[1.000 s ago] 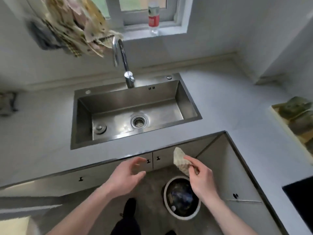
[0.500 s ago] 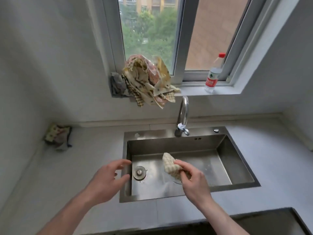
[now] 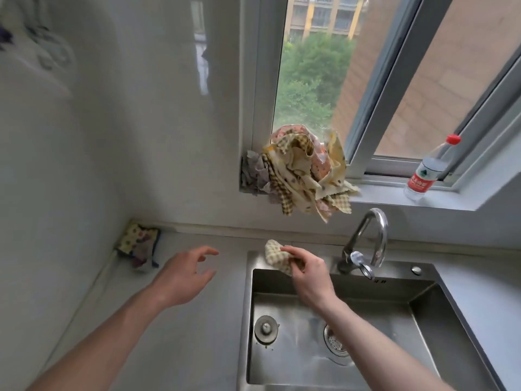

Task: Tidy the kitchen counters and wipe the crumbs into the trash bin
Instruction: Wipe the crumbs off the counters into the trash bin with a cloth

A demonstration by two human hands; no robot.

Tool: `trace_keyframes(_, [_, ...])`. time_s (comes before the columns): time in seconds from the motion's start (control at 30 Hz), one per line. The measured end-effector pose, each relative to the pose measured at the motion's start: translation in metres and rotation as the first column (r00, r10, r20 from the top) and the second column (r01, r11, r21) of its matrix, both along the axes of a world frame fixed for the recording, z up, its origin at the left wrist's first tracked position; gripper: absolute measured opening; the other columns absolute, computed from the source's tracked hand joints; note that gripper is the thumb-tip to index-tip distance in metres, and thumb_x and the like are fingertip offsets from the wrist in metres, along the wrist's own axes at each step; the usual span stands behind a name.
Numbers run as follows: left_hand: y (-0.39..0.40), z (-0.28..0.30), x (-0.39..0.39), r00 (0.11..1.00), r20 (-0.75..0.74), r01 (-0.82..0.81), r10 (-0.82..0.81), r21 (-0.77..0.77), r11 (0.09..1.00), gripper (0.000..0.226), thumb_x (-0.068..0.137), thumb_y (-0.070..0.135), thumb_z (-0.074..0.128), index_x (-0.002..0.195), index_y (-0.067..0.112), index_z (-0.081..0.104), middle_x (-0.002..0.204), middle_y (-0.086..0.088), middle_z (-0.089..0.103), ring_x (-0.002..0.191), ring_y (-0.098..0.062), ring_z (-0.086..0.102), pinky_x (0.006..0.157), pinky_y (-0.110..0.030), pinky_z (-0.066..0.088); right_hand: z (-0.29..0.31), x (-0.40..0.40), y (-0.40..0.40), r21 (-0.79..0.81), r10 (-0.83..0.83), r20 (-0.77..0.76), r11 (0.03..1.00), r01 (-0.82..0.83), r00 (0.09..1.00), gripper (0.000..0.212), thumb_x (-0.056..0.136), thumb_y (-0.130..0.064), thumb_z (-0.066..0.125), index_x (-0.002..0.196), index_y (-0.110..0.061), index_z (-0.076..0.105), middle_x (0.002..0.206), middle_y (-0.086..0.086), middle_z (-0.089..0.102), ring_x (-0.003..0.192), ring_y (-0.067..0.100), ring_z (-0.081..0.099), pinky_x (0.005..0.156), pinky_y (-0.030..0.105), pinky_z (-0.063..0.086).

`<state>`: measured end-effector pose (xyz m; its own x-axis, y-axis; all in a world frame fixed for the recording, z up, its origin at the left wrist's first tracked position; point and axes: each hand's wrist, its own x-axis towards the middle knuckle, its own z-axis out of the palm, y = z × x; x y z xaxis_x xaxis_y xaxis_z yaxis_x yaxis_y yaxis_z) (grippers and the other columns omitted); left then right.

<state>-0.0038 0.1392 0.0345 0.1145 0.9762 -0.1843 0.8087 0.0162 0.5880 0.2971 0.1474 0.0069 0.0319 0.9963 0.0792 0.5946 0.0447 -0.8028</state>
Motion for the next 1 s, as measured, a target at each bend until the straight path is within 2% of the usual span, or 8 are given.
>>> trace_keyframes(0.17, [0.024, 0.018, -0.019, 0.995, 0.006, -0.097, 0.097, 0.06, 0.993, 0.038, 0.086, 0.029, 0.071, 0.112, 0.052, 0.056, 0.116, 0.012, 0.068, 0.106, -0.005, 0.065, 0.092, -0.031, 0.054, 0.021, -0.021, 0.052, 0.142, 0.007, -0.074, 0.99, 0.004, 0.997, 0.042, 0.09, -0.002, 0.059, 0.119, -0.029, 0.073, 0.12, -0.018, 0.07, 0.114, -0.004, 0.063, 0.104, 0.021, 0.048])
trace_keyframes(0.3, [0.041, 0.026, -0.028, 0.994, 0.0, -0.105, 0.105, 0.083, 0.991, 0.038, 0.085, 0.028, 0.07, 0.117, 0.045, 0.06, 0.118, 0.017, 0.066, 0.107, 0.0, 0.063, 0.091, -0.03, 0.054, 0.029, -0.035, 0.081, 0.172, 0.085, -0.047, 0.982, -0.076, 0.995, 0.041, 0.091, -0.004, 0.06, 0.12, -0.031, 0.073, 0.122, -0.017, 0.07, 0.115, -0.003, 0.063, 0.103, 0.019, 0.047])
trace_keyframes(0.43, [0.039, 0.002, -0.056, 0.976, -0.054, -0.209, 0.209, 0.015, 0.978, 0.038, 0.072, 0.052, 0.056, 0.109, 0.054, 0.058, 0.115, 0.009, 0.07, 0.096, -0.005, 0.068, 0.088, -0.031, 0.055, 0.008, -0.075, 0.101, 0.105, 0.188, 0.031, 0.976, -0.19, 0.982, 0.041, 0.09, -0.004, 0.06, 0.119, -0.03, 0.073, 0.122, -0.015, 0.07, 0.114, 0.001, 0.063, 0.103, 0.021, 0.048])
trace_keyframes(0.53, [0.022, -0.018, -0.078, 0.962, -0.061, -0.271, 0.267, -0.073, 0.96, 0.037, 0.082, 0.033, 0.07, 0.111, 0.051, 0.054, 0.118, 0.004, 0.068, 0.093, -0.006, 0.066, 0.086, -0.026, 0.052, -0.019, -0.117, 0.111, 0.017, 0.276, 0.094, 0.96, -0.279, 0.957, 0.042, 0.089, -0.005, 0.057, 0.12, -0.029, 0.073, 0.121, -0.01, 0.072, 0.114, 0.01, 0.065, 0.097, 0.02, 0.047])
trace_keyframes(0.6, [0.011, -0.034, -0.093, 0.947, -0.107, -0.314, 0.304, -0.103, 0.944, 0.04, 0.085, 0.031, 0.07, 0.12, 0.047, 0.058, 0.123, 0.006, 0.066, 0.094, -0.007, 0.065, 0.085, -0.024, 0.049, -0.037, -0.147, 0.118, -0.039, 0.335, 0.12, 0.942, -0.332, 0.935, 0.042, 0.088, -0.006, 0.055, 0.119, -0.028, 0.073, 0.12, -0.006, 0.073, 0.114, 0.016, 0.065, 0.09, 0.019, 0.045])
trace_keyframes(0.7, [-0.002, -0.058, -0.115, 0.927, -0.141, -0.363, 0.346, -0.119, 0.924, 0.041, 0.085, 0.03, 0.069, 0.124, 0.04, 0.06, 0.131, 0.009, 0.065, 0.113, -0.009, 0.063, 0.093, -0.026, 0.05, -0.058, -0.191, 0.131, -0.067, 0.393, 0.144, 0.919, -0.388, 0.908, 0.039, 0.089, -0.007, 0.055, 0.117, -0.026, 0.073, 0.119, -0.003, 0.074, 0.112, 0.017, 0.062, 0.086, 0.023, 0.044])
trace_keyframes(0.87, [-0.014, -0.097, -0.143, 0.917, -0.187, -0.381, 0.353, -0.148, 0.913, 0.037, 0.091, 0.031, 0.064, 0.125, 0.044, 0.054, 0.131, 0.015, 0.058, 0.096, -0.004, 0.059, 0.082, -0.018, 0.039, -0.098, -0.261, 0.166, -0.122, 0.451, 0.191, 0.892, -0.435, 0.872, 0.042, 0.094, -0.005, 0.05, 0.127, -0.021, 0.069, 0.133, 0.003, 0.067, 0.124, 0.025, 0.06, 0.101, 0.028, 0.044])
trace_keyframes(1.0, [-0.012, -0.128, -0.162, 0.907, -0.17, -0.409, 0.386, -0.136, 0.902, 0.037, 0.091, 0.032, 0.064, 0.123, 0.047, 0.053, 0.133, 0.019, 0.058, 0.109, -0.003, 0.061, 0.089, -0.018, 0.043, -0.143, -0.304, 0.192, -0.166, 0.47, 0.338, 0.882, -0.44, 0.815, 0.048, 0.096, -0.01, 0.047, 0.14, -0.028, 0.058, 0.152, 0.0, 0.05, 0.136, 0.027, 0.05, 0.109, 0.034, 0.041])
